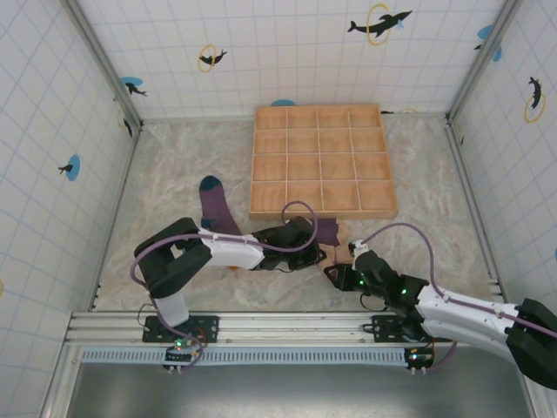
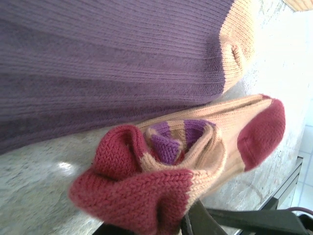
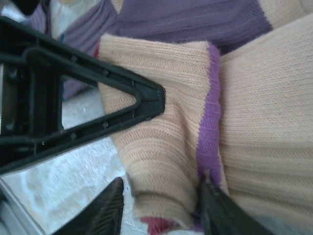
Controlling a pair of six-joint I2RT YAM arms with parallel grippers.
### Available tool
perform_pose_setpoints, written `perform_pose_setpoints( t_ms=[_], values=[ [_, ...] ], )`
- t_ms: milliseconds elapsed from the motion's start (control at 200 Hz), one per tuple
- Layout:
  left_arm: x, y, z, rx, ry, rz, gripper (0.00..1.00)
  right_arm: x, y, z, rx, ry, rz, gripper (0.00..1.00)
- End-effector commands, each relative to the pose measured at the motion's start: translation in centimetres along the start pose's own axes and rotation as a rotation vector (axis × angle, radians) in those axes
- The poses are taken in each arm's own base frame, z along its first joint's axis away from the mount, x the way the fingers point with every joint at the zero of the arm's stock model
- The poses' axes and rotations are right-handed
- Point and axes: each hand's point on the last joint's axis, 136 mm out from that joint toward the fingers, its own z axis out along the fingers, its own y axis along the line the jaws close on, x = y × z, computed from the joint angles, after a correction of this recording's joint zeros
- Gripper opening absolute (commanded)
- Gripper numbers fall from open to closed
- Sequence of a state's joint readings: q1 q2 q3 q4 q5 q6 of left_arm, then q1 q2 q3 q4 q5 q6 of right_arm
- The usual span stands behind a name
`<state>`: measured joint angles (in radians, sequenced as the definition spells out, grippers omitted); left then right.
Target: Roll the socks
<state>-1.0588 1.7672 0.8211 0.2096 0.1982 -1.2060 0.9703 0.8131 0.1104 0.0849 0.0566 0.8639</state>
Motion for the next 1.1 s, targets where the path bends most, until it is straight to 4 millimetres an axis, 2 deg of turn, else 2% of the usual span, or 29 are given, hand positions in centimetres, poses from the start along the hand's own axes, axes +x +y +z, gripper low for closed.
perform_pose_setpoints(
  t_ms=[0, 160, 265, 425, 636, 756, 881, 1096],
  values=[
    [-0.1, 5.4, -1.5, -0.158, -0.027, -0.080, 0.00, 1.4, -2.9, -0.9, 0.190, 0.095, -0.190, 0.52],
    [0.0, 7.6, -3.9, -0.180, -0.102, -0.188, 0.00, -1.8, 1.1, -1.5, 0.228, -0.012, -0.448, 0.58],
    [0.1, 8.6, -5.3, -0.169, -0.147, -0.248, 0.00, -2.5, 3.6, -1.6, 0.234, -0.087, -0.607, 0.62],
    [0.3, 9.0, -6.4, -0.159, -0.174, -0.304, 0.00, -1.8, 7.1, -1.2, 0.208, -0.174, -0.814, 0.67],
    [1.2, 8.5, -5.9, -0.145, -0.149, -0.336, 0.00, -0.3, 10.3, -0.1, 0.227, -0.267, -1.032, 0.68],
    [1.7, 8.3, -5.4, -0.136, -0.117, -0.352, 0.00, 0.1, 11.0, 0.8, 0.269, -0.298, -1.108, 0.69],
    [1.9, 8.2, -5.3, -0.133, -0.107, -0.351, 0.00, 0.6, 11.0, 2.0, 0.314, -0.310, -1.178, 0.70],
    [2.3, 8.2, -5.2, -0.132, -0.092, -0.343, 0.00, 0.8, 10.1, 3.5, 0.383, -0.317, -1.225, 0.69]
  ],
)
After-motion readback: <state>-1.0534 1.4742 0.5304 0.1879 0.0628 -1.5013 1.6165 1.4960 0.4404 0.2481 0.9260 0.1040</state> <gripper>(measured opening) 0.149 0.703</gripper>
